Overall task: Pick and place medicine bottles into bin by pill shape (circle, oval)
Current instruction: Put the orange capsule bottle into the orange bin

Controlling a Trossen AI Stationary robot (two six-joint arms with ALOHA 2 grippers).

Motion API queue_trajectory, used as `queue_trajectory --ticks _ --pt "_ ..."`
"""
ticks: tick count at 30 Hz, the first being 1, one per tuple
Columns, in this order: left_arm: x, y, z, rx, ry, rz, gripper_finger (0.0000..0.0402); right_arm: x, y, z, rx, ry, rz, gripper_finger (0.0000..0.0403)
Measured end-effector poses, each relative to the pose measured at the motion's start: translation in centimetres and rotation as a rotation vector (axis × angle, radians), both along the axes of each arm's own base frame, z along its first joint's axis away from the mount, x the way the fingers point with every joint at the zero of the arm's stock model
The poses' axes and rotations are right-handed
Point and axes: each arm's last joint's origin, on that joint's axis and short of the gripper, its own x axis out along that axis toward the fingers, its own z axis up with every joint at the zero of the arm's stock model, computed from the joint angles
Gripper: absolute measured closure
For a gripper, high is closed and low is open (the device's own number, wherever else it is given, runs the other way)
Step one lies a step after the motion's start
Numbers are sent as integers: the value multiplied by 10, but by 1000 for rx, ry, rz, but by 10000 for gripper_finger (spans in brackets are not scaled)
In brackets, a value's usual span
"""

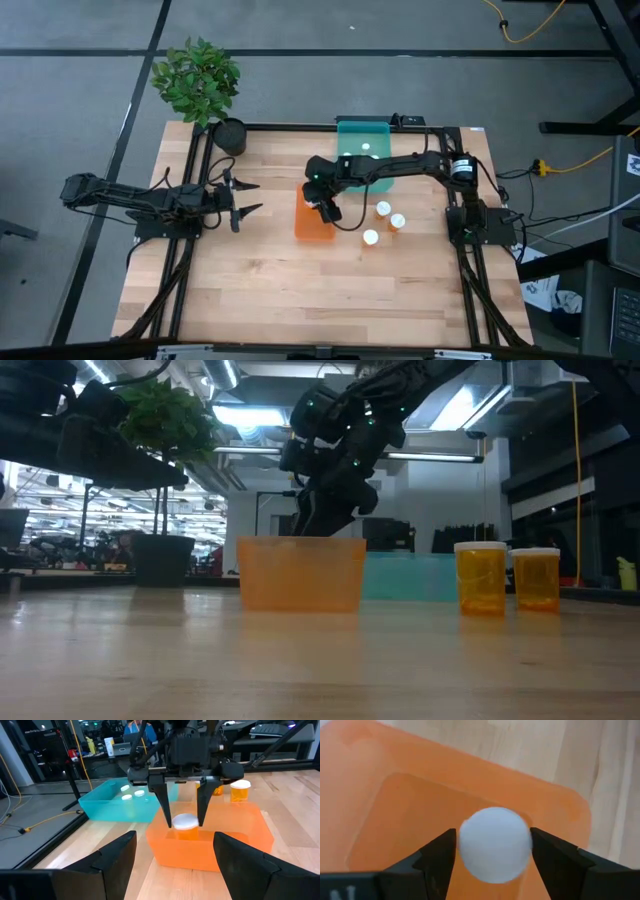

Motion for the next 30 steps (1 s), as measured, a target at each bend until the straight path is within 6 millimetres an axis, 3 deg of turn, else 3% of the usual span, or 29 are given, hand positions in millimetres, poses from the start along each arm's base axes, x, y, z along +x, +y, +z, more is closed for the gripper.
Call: queue_trajectory --ticks 8,12,17,22,25,30 --pt "0 0 0 0 1 0 145 1 1 3 1 11 -2 140" --pt "0 0 0 0 0 0 145 4 6 23 21 44 -15 140" --pt "0 0 0 0 1 0 145 1 21 62 57 152 -26 139" --pt "0 0 0 0 0 0 145 -17 38 94 93 338 -46 139" --pt "0 0 0 0 0 0 145 -32 46 102 110 456 -69 139" --pt "0 0 -1 0 6 0 145 -59 59 112 121 489 -94 139"
